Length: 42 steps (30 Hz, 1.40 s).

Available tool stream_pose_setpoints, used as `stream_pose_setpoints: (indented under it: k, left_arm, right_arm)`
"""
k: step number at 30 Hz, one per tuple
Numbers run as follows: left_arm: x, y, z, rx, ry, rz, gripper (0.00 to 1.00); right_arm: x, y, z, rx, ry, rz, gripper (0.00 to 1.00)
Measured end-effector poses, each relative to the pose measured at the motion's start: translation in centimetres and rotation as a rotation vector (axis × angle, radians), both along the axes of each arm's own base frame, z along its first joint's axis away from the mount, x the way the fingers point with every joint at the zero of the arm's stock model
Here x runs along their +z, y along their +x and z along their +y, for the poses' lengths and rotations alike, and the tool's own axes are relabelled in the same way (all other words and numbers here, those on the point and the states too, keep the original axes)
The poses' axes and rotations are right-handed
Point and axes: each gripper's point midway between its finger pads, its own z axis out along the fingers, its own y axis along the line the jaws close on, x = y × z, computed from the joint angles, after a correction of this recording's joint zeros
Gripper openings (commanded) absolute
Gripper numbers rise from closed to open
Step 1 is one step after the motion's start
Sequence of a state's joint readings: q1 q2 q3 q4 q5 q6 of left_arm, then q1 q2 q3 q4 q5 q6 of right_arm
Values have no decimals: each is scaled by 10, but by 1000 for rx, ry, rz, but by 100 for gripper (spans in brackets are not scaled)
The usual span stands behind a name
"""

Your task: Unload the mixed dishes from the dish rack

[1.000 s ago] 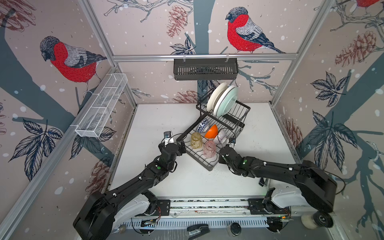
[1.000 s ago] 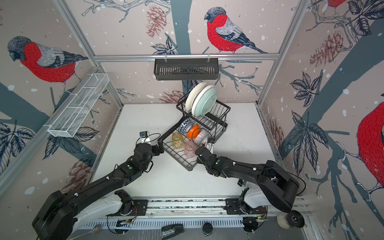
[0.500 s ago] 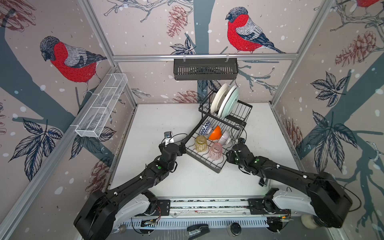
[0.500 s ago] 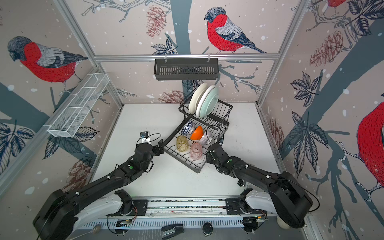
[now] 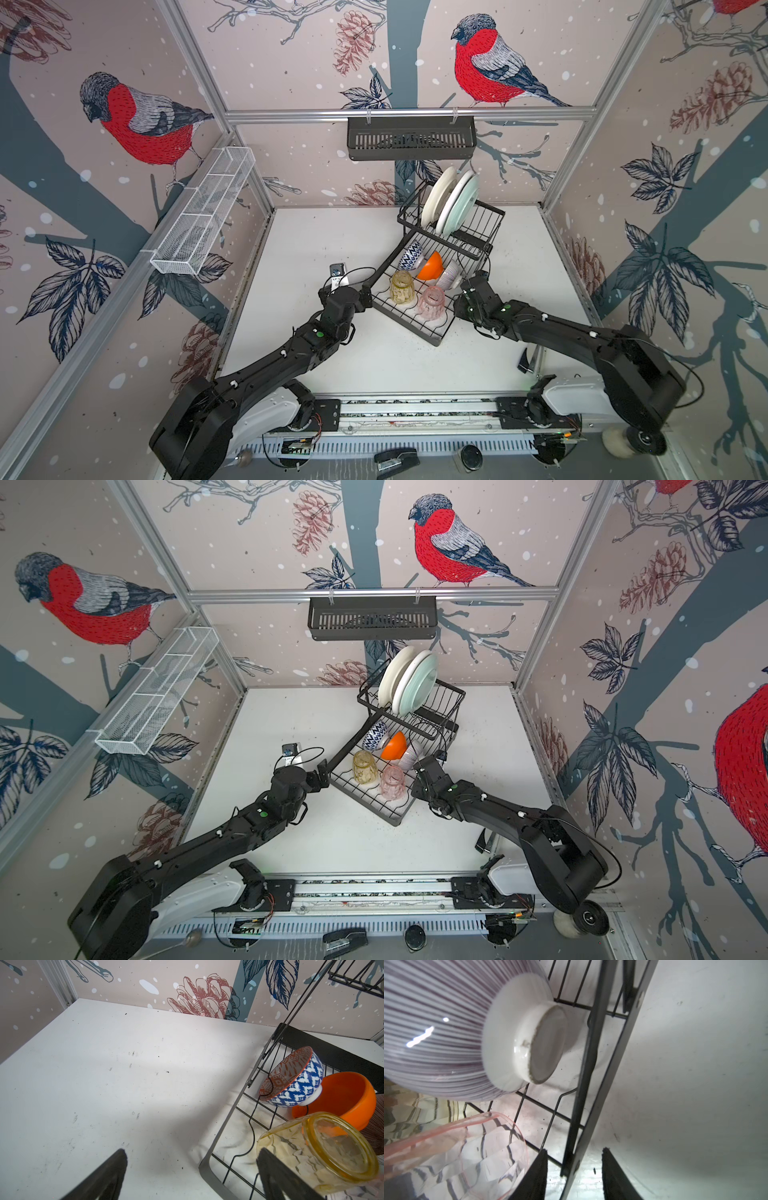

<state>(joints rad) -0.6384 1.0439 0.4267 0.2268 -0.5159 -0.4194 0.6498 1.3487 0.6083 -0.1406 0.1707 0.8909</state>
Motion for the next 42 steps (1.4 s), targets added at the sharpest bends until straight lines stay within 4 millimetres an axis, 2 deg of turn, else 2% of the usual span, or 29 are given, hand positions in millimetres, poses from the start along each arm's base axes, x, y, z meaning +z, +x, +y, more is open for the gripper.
stream_pose_setpoints:
  k: [2,6,12,16,21,32,42]
  left_arm:
    - [0,0,0,0,0,0,98]
    - [0,0,0,0,-1,-2,97]
    - [-2,-1,1,1,2,2,97]
    - [-3,-1,1,1,4,5,98]
    - [-5,-1,1,1,9,10,98]
    - [-6,-1,2,4,10,10,97]
    - [-3,-1,2,7,4,-1,97]
  right_arm:
    - [1,2,1,-3,2,-4,32]
    - [3,5,0,-5,-12,-14,31]
    - [5,12,-3,-7,-64,-24,20]
    - [6,16,-11,-24,-116,-30,19]
    - [6,17,-11,-5,-154,-32,18]
    - [13,13,-1,91,-312,-117,17]
    - [14,-1,30,270,-365,-152,17]
